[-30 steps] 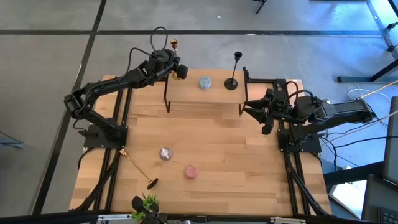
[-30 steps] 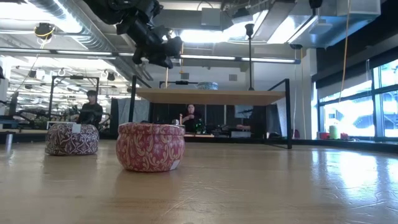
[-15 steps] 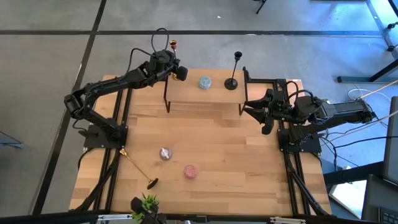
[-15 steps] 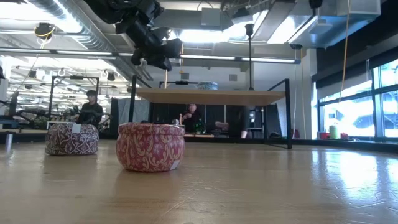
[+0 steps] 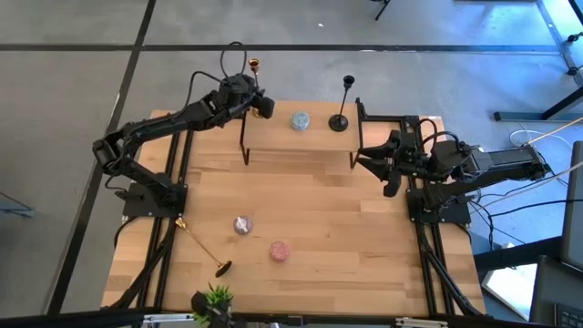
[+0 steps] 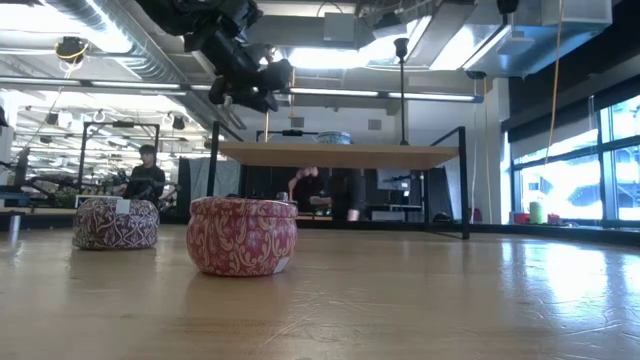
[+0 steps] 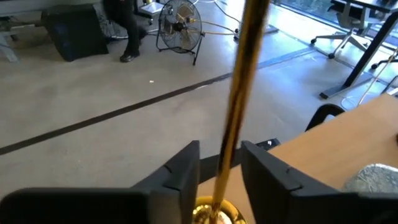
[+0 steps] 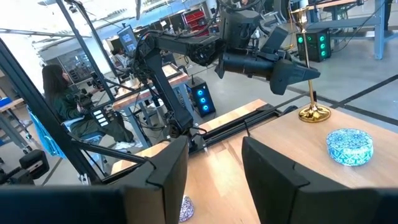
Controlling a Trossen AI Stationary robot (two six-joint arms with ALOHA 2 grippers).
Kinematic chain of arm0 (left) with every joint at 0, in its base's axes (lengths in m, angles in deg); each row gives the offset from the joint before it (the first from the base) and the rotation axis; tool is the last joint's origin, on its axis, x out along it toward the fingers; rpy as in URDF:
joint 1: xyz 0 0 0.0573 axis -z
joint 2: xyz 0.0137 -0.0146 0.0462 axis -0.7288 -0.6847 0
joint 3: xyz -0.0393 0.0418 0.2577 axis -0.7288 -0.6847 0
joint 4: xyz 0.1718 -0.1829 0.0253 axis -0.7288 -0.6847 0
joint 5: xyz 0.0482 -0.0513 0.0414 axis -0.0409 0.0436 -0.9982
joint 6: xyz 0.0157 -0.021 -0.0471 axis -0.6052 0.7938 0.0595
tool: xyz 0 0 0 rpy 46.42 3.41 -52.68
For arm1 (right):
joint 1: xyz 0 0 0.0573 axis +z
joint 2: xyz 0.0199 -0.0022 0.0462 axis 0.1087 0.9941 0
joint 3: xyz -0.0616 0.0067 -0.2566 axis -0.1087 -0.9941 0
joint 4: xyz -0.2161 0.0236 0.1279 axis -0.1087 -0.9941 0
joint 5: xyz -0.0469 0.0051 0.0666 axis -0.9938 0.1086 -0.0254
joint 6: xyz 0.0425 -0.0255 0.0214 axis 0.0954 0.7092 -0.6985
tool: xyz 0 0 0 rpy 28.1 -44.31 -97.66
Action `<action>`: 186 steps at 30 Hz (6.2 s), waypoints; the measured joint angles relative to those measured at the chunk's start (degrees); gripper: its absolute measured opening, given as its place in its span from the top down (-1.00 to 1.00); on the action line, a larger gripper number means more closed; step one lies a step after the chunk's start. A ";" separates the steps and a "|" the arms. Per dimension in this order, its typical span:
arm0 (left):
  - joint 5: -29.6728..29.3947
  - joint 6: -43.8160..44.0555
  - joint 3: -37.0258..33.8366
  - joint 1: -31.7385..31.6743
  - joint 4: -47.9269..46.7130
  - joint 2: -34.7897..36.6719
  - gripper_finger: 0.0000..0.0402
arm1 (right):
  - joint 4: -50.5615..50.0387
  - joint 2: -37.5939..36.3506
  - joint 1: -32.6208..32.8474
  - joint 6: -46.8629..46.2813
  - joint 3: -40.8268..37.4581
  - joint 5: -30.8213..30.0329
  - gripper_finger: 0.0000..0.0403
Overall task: Pick & Place candle stick holders
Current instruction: Put the right gold candle holder on the shelf, then put the red scented candle on the shelf
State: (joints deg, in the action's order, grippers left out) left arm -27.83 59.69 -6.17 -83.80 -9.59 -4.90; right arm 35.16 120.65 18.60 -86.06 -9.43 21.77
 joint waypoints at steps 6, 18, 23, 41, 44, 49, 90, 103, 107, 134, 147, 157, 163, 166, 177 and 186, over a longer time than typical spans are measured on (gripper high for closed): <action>-0.99 -0.20 0.00 2.12 -0.82 0.02 0.06 | 0.00 0.00 0.00 -0.15 0.00 -0.02 0.23; -1.57 -2.20 0.00 3.64 -6.95 7.43 -0.12 | 0.00 0.00 0.00 -0.13 0.00 -0.02 0.23; -2.20 -3.43 0.00 3.64 -12.95 12.79 -0.13 | 0.00 0.01 0.00 -0.13 0.00 -0.01 0.23; 26.21 1.37 -0.02 3.64 -33.05 24.36 -0.13 | -2.76 0.02 0.00 -0.14 0.00 0.04 0.23; 31.73 1.39 -0.02 3.64 -34.67 24.44 -0.13 | -3.10 0.04 -0.02 -0.13 0.00 0.04 0.23; 36.31 1.48 -0.04 3.64 -37.13 24.44 -0.12 | -3.07 0.07 -0.02 -4.20 0.00 -0.93 0.23; 43.06 8.87 -0.04 30.39 -57.82 22.16 -0.13 | 8.28 22.56 1.70 -24.19 0.02 10.64 0.23; 34.50 6.26 -0.04 37.10 -57.84 19.15 -0.13 | 8.16 26.00 6.65 -30.09 0.02 11.40 0.23; 32.27 5.80 -0.04 38.57 -57.73 17.76 -0.13 | 8.12 28.75 9.22 -31.98 0.02 13.21 0.23; 17.86 2.70 -13.10 53.48 -36.52 10.18 -0.13 | 8.20 36.00 13.62 -36.33 0.02 8.23 0.23; 18.39 17.22 -24.70 58.79 -36.32 16.42 -0.23 | 8.13 35.98 13.46 -35.71 0.02 3.93 0.21; 16.55 10.72 -24.70 57.46 -31.46 13.81 -0.58 | 6.51 35.98 13.14 -36.50 0.02 2.47 -0.06; 18.83 7.20 -24.65 56.59 -25.99 10.39 -0.70 | 5.53 35.98 12.75 -37.49 0.02 2.21 -0.19; 19.19 5.79 -24.63 56.29 -24.22 8.66 -0.71 | 5.34 35.98 12.81 -38.33 0.02 1.59 -0.21; 18.14 0.34 -24.61 55.53 -20.76 4.54 -0.72 | 5.29 35.98 12.79 -38.53 0.02 1.40 -0.22; 18.50 -0.67 -24.61 54.47 -19.98 2.55 -0.72 | 5.29 35.98 12.76 -38.53 0.02 1.40 -0.22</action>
State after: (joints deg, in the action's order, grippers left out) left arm -9.33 59.02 -30.79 -29.33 -29.57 -2.34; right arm 40.45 156.62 31.36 -124.60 -9.41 23.17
